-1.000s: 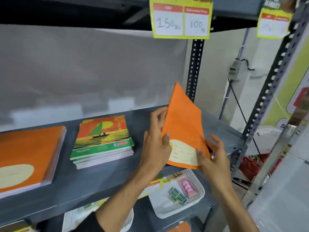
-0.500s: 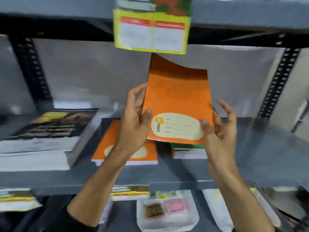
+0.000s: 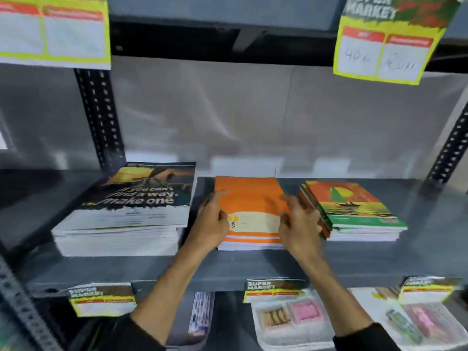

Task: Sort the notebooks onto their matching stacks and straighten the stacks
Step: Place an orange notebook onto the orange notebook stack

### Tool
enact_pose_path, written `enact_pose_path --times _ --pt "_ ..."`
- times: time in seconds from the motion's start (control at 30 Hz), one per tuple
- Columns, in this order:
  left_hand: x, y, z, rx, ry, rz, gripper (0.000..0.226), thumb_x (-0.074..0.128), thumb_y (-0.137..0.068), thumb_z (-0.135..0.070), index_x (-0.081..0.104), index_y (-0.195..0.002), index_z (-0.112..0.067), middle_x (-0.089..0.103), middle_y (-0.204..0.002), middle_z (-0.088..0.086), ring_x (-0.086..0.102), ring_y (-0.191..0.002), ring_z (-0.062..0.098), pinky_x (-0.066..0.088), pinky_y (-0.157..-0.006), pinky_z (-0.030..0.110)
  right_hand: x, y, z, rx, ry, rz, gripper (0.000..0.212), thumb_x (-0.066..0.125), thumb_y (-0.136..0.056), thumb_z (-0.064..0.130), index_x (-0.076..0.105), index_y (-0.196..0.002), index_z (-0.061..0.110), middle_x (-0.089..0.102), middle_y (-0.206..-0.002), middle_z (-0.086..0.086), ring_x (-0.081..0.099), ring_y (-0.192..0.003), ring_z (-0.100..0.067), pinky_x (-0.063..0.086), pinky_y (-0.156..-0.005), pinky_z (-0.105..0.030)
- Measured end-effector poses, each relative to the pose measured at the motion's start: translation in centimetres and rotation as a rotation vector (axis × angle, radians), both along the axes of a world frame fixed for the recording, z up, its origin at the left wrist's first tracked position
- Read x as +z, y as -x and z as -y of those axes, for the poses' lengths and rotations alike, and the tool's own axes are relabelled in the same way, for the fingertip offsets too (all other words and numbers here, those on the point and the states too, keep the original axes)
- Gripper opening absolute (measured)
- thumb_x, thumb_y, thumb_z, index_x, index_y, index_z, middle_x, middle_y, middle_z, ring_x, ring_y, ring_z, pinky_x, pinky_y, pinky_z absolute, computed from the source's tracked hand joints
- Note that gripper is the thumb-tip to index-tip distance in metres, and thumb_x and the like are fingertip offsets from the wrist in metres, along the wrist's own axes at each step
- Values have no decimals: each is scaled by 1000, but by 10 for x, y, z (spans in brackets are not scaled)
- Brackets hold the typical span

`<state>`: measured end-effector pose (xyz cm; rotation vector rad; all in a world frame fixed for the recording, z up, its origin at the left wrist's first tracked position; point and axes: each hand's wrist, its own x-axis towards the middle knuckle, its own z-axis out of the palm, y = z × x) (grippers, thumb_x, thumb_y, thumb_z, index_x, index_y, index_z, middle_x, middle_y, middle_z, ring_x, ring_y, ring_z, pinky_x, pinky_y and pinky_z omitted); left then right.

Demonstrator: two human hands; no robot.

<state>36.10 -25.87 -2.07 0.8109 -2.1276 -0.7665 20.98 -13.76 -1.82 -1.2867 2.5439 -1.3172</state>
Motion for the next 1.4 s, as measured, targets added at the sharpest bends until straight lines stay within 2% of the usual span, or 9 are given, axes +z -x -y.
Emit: enact_pose_path --times 0.07,0.2,0.27,0.43,0.6,0.7,0.97,1.13,1.4 --pt "-1 0 0 -1 -51 -20 52 39 -97 -1 43 -143 -25 66 -102 16 57 -64 3 39 -50 9 1 -3 2 -16 -144 -99 54 48 -98 12 36 -148 27 51 -132 -17 34 -126 -37 27 -101 -47" --pt "-4 -8 -10 8 -97 -132 37 43 -104 -19 41 -138 -33 61 -94 -14 57 -74 -7 49 -75 26 1 6 -5 37 -174 -173 48 41 -104 34 34 -151 25 50 -146 -11 37 -133 -35 30 -107 -49" --pt "-10 -21 -22 10 -52 -118 32 43 -103 -36 44 -135 -32 62 -94 -26 61 -83 -14 49 -75 10 -3 10 -19 111 -65 -136 48 37 -102 49 41 -146 29 52 -147 -7 42 -133 -32 39 -104 -48" --pt "-21 -43 -45 90 81 -94 45 58 -95 -44 60 -133 -20 67 -68 -13 63 -74 -12 42 -61 5 -22 25 -56 312 21 -93 51 52 -87 67 57 -134 45 52 -149 9 44 -139 -3 51 -96 -21" --pt "-19 -39 -49 141 190 -132 40 74 -86 -24 69 -124 -12 73 -86 17 45 -102 -4 46 -75 20 -21 34 -62 380 111 -9 41 71 -78 46 66 -118 53 56 -143 5 42 -134 9 47 -100 -14" --pt "-23 -39 -50 174 211 -130 39 81 -77 -19 73 -114 -9 77 -70 -5 64 -76 -19 42 -71 -4 -24 37 -61 390 140 26 44 78 -81 26 68 -116 51 57 -142 3 41 -136 8 44 -103 -12" --pt "-28 -38 -48 203 208 -134 32 78 -82 -5 74 -113 -11 79 -88 0 60 -92 -9 52 -71 21 -30 38 -56 308 182 -17 39 78 -83 22 71 -117 41 58 -124 23 44 -127 17 35 -105 -5" --pt "-27 -38 -47 235 142 -183 27 79 -81 -8 77 -107 -13 69 -95 -17 64 -78 -20 46 -79 -1 -30 34 -57 282 220 -32 39 68 -78 43 74 -115 32 57 -115 30 41 -106 36 34 -93 5" --pt "-28 -37 -49 233 67 -269 26 81 -77 -7 78 -102 -13 72 -88 -14 67 -76 -16 45 -78 -1 -34 28 -58 215 287 -57 23 78 -83 20 80 -105 24 73 -109 15 61 -111 11 47 -96 -9"
